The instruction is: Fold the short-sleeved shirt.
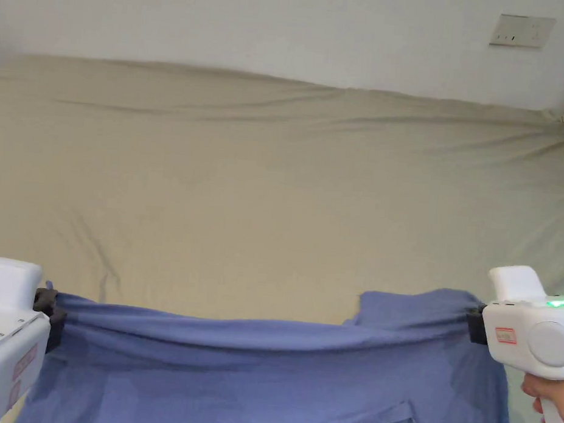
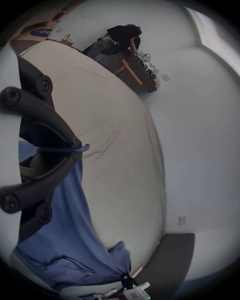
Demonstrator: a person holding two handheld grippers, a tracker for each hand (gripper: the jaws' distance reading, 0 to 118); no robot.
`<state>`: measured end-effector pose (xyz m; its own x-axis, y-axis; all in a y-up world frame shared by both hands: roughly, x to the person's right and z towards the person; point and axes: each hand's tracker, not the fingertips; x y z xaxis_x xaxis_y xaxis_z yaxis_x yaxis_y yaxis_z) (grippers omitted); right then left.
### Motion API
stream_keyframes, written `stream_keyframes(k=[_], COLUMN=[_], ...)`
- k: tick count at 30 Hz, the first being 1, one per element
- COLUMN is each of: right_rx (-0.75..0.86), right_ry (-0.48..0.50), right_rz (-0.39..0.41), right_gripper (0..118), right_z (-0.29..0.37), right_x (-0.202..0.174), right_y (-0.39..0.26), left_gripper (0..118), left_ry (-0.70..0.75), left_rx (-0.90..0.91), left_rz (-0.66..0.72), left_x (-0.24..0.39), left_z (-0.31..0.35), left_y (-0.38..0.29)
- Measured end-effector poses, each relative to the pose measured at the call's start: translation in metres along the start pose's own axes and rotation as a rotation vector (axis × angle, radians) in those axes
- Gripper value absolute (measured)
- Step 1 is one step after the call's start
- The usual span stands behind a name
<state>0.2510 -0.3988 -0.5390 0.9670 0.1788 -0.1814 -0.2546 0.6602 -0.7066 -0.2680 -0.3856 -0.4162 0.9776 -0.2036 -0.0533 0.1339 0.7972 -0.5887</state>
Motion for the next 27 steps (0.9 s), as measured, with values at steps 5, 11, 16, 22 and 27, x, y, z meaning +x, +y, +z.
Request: stream_keyframes(k=[5,11,16,22,27], right_rx=[0.19,0.455,0.617,0.748,0.822], right_ry=[0.013,-0.069,-0.147,-0.161,-0.192], right_rz=[0.017,0.02,0.037,-0.004,0.005], right_gripper=[4,4,4,4,4], right_z=[0.118,0.237,0.318,0.381,0.422], right_x=[0.004,-0.002,0.003,0.019,0.025], right_y=[0.028,0.041,0.053,0.069,0.083], left_gripper=[1,1,1,1,1], left_ry=[0.051,0.096,0.155,0.171,0.181], left_rx=[0.193,0.407,0.54,0.655,0.729], left_rz=[0.028,0.066,0.048,0.097,0.104], left_x=[-0.018,-0.041,-0.063,-0.082,-0.086], left_z=[0.066,0.158,0.221,0.279,0.314], left_y=[0.052,0.103,0.136,0.163,0.18])
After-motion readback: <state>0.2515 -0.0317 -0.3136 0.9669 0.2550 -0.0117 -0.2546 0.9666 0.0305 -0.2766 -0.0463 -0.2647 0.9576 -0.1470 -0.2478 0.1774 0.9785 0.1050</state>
